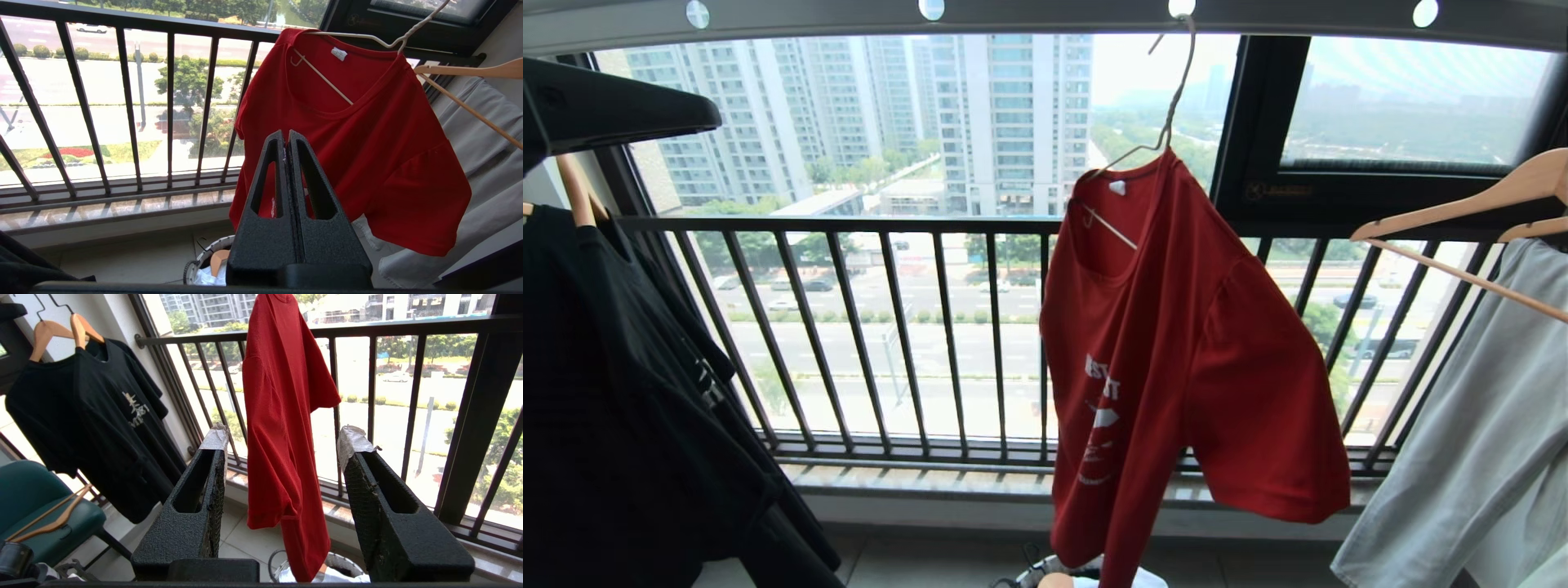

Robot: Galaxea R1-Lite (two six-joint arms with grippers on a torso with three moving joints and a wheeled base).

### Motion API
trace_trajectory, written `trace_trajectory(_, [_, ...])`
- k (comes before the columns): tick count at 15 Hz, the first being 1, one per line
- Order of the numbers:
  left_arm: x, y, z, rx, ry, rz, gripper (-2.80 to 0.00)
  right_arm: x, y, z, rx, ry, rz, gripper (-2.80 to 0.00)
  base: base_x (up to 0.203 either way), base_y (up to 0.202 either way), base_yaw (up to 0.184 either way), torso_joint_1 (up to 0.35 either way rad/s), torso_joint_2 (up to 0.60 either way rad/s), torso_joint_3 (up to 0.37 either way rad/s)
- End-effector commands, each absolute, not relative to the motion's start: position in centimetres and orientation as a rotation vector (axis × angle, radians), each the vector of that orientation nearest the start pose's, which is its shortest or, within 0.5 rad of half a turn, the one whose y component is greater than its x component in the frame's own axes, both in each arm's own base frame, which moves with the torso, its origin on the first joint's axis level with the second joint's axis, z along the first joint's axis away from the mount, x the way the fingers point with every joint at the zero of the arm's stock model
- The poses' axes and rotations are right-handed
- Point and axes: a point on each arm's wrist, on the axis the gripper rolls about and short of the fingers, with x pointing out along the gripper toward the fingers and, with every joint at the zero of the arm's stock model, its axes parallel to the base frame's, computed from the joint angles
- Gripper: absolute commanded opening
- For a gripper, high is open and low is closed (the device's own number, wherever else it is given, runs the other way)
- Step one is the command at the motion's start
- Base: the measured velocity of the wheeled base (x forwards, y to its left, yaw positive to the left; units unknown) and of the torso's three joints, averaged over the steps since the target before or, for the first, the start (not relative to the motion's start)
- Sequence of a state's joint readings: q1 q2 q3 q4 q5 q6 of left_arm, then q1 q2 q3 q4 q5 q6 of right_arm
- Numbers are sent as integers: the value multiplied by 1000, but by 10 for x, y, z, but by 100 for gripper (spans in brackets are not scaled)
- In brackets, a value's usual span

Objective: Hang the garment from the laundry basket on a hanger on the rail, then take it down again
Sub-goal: Take the clothes off the clothes rack

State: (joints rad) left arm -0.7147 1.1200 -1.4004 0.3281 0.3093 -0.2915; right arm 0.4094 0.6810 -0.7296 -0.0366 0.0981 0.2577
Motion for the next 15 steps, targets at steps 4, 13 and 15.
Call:
trace_trajectory(4, [93, -71, 386, -266, 100, -396, -280, 66, 31, 308, 200, 75, 506, -280, 0, 0, 0, 0, 0, 0])
trace_trajectory(13, [91, -70, 387, -266, 96, -396, -280, 126, 68, 367, 37, 65, 572, 0, 0, 0, 0, 0, 0, 0])
trace_trajectory(15, [91, -70, 387, -266, 96, -396, -280, 142, 82, 369, 29, 85, 593, 0, 0, 0, 0, 0, 0, 0])
